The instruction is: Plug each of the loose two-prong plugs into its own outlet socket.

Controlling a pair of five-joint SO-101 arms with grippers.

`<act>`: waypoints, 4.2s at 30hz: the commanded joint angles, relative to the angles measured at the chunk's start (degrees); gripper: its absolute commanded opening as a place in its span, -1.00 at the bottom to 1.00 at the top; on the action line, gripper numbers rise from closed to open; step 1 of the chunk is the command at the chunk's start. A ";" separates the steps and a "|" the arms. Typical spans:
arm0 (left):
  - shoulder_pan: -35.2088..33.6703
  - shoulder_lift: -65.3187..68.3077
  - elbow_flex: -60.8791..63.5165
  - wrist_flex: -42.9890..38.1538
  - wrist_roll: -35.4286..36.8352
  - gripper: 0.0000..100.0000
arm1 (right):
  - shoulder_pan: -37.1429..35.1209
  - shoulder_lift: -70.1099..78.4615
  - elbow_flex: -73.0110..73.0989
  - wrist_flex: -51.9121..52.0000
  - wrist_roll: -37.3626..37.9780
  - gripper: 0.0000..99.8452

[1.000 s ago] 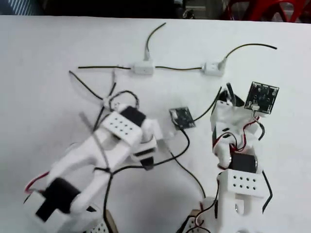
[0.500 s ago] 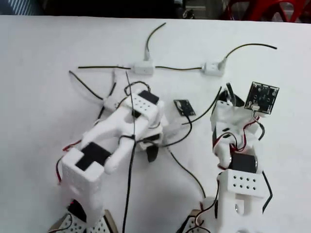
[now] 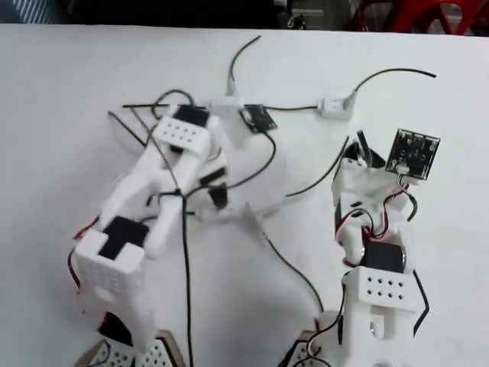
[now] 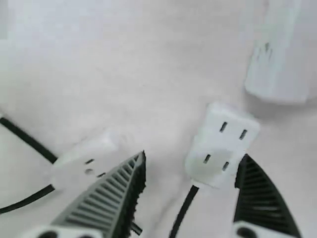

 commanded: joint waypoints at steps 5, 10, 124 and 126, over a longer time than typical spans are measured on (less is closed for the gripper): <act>-0.04 -1.27 -13.45 12.57 -0.79 -0.42 | 0.22 -0.84 -0.62 -0.92 0.09 -0.96; 3.30 -0.48 -13.19 15.03 -4.22 -0.42 | -1.71 -0.75 -0.44 -0.66 0.44 -0.96; -26.42 -52.70 65.32 -35.25 18.81 -0.44 | -27.65 35.56 -12.48 -3.82 12.04 -0.97; -26.42 -52.70 65.32 -35.25 18.81 -0.44 | -27.47 35.47 -14.42 -0.75 12.04 -0.97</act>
